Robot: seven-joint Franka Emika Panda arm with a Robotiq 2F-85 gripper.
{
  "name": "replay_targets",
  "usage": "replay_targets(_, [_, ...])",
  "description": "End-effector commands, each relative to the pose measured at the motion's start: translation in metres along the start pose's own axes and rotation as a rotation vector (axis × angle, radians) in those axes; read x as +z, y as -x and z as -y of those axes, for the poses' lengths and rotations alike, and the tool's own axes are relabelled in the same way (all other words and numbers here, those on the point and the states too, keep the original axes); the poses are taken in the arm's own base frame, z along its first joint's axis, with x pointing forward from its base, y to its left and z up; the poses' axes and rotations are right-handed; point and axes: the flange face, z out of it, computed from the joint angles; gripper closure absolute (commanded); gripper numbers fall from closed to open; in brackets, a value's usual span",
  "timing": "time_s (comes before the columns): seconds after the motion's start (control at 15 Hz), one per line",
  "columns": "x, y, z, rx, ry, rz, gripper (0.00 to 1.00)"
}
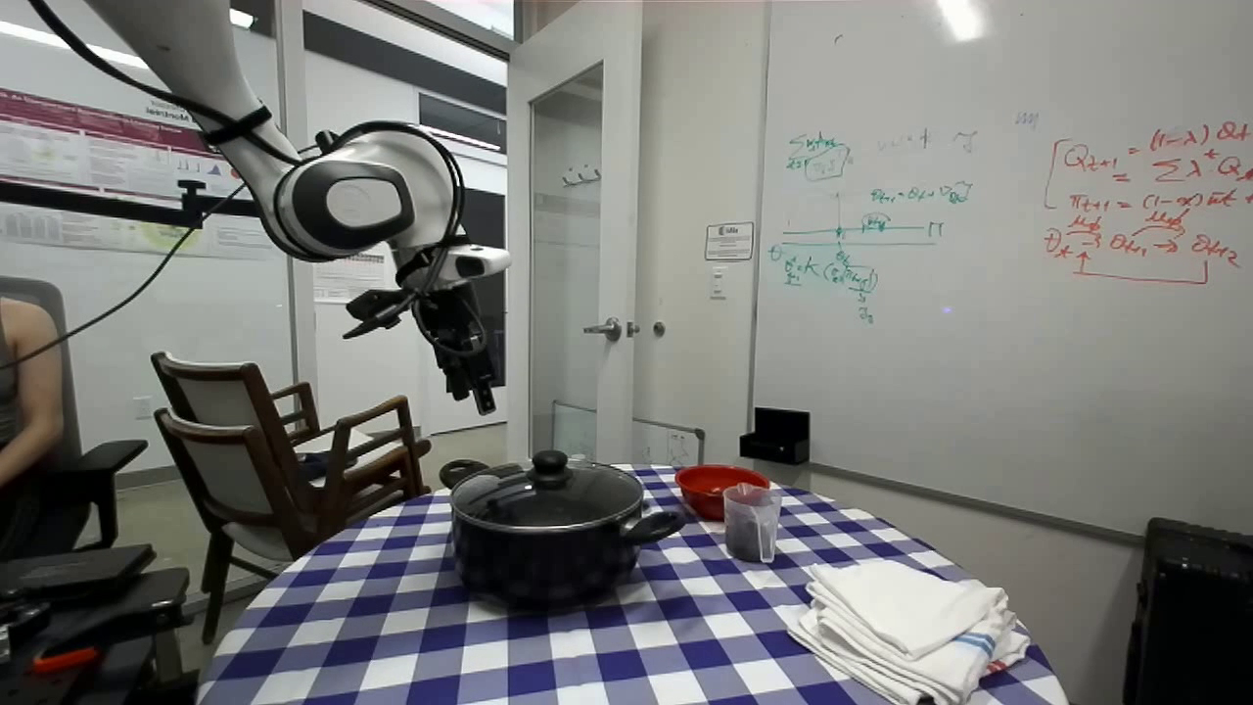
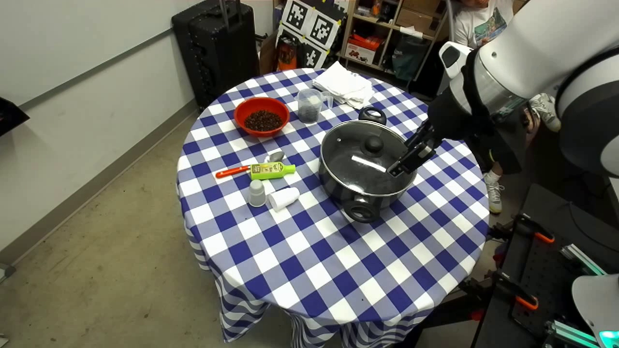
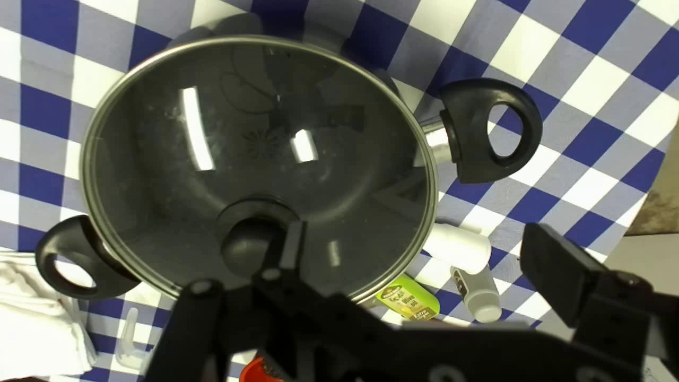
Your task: Pick up the lid and put it on the table
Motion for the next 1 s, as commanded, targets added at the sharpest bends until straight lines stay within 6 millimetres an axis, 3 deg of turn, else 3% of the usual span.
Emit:
replay_targets(0.0, [0.017, -0.021, 0.013, -0.028, 0.012, 0.008, 0.00])
replay_targets(0.4, [0.031, -0.071, 0.018, -0.002, 0.012, 0.038, 0.00])
replay_targets(0.67, [0.032, -0.100, 0.004, 0.033, 0.050, 0.024, 0.00])
replay_targets(0.93, [0.036, -0.113, -0.019, 0.061, 0.092, 0.037, 0.00])
